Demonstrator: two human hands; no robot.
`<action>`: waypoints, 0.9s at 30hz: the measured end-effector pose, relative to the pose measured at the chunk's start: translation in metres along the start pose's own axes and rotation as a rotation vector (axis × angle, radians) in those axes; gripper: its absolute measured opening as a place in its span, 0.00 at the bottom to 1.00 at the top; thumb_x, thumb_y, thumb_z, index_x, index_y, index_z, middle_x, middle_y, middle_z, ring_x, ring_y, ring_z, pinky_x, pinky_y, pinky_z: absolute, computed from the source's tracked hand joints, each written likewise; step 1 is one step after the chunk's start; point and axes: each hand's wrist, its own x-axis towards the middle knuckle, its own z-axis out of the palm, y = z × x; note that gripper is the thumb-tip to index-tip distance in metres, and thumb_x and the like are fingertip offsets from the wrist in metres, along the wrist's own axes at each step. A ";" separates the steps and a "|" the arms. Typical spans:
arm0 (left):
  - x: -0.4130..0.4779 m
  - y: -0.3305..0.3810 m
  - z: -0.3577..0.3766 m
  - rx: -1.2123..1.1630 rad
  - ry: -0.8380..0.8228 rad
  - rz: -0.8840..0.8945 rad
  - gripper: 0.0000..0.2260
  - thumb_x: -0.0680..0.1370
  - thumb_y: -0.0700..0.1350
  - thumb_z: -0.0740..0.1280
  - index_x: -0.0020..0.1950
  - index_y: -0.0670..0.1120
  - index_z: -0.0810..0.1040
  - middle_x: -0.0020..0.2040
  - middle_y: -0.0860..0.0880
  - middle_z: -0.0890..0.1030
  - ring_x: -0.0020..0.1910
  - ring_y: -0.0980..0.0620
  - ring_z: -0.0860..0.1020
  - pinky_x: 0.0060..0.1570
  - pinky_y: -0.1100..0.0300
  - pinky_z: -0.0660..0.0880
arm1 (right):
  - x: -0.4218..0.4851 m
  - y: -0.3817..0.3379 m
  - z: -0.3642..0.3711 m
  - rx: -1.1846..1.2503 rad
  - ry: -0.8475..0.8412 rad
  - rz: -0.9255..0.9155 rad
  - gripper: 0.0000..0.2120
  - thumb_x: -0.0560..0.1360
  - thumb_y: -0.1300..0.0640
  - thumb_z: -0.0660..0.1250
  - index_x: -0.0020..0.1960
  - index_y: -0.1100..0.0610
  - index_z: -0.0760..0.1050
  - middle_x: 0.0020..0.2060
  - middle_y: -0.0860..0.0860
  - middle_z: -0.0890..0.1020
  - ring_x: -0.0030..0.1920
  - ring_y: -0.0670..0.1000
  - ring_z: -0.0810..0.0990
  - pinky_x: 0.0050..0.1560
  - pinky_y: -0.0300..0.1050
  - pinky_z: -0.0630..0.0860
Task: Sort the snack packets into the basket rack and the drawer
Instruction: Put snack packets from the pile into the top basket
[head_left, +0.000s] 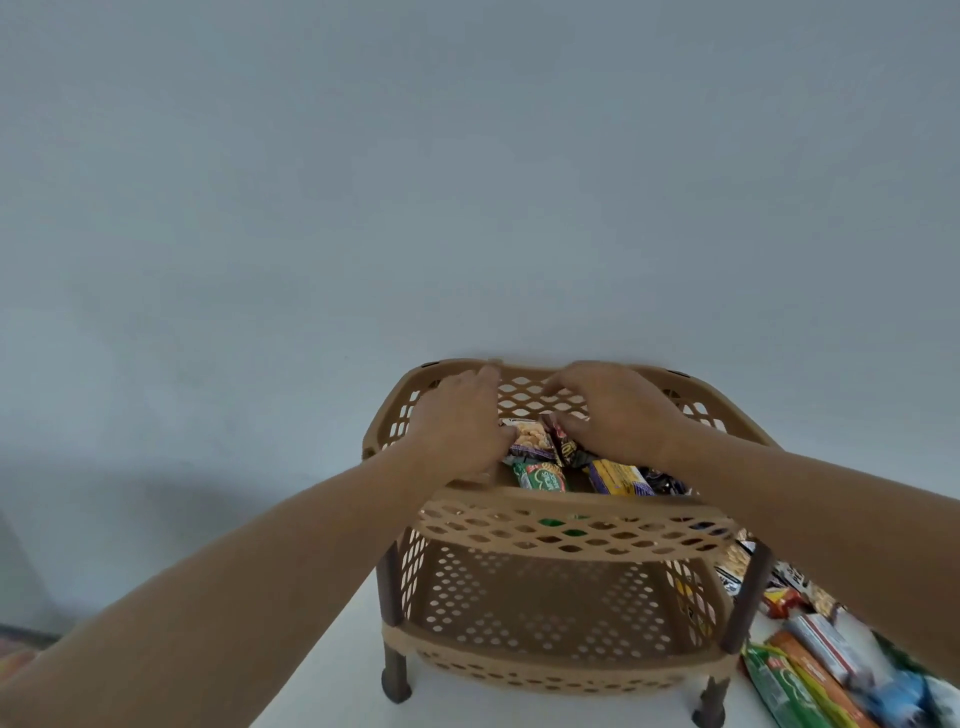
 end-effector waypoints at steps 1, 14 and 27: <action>-0.010 0.002 -0.003 -0.019 0.050 0.026 0.34 0.75 0.56 0.69 0.77 0.48 0.59 0.71 0.46 0.71 0.70 0.45 0.69 0.63 0.50 0.69 | -0.010 -0.003 -0.005 0.041 0.053 0.005 0.15 0.75 0.49 0.66 0.61 0.49 0.76 0.59 0.46 0.80 0.60 0.48 0.76 0.61 0.50 0.72; -0.153 0.071 0.047 -0.163 0.426 0.368 0.22 0.78 0.59 0.63 0.67 0.48 0.72 0.63 0.50 0.78 0.64 0.49 0.73 0.63 0.51 0.71 | -0.199 -0.030 -0.009 0.165 0.490 0.227 0.09 0.72 0.57 0.69 0.52 0.53 0.79 0.54 0.46 0.81 0.56 0.44 0.78 0.57 0.36 0.72; -0.249 0.155 0.224 -0.209 -0.170 0.269 0.29 0.79 0.61 0.59 0.76 0.50 0.62 0.75 0.51 0.67 0.75 0.53 0.60 0.71 0.57 0.60 | -0.410 0.056 0.061 0.079 0.007 0.778 0.18 0.72 0.53 0.71 0.61 0.48 0.74 0.68 0.48 0.74 0.67 0.52 0.72 0.60 0.42 0.68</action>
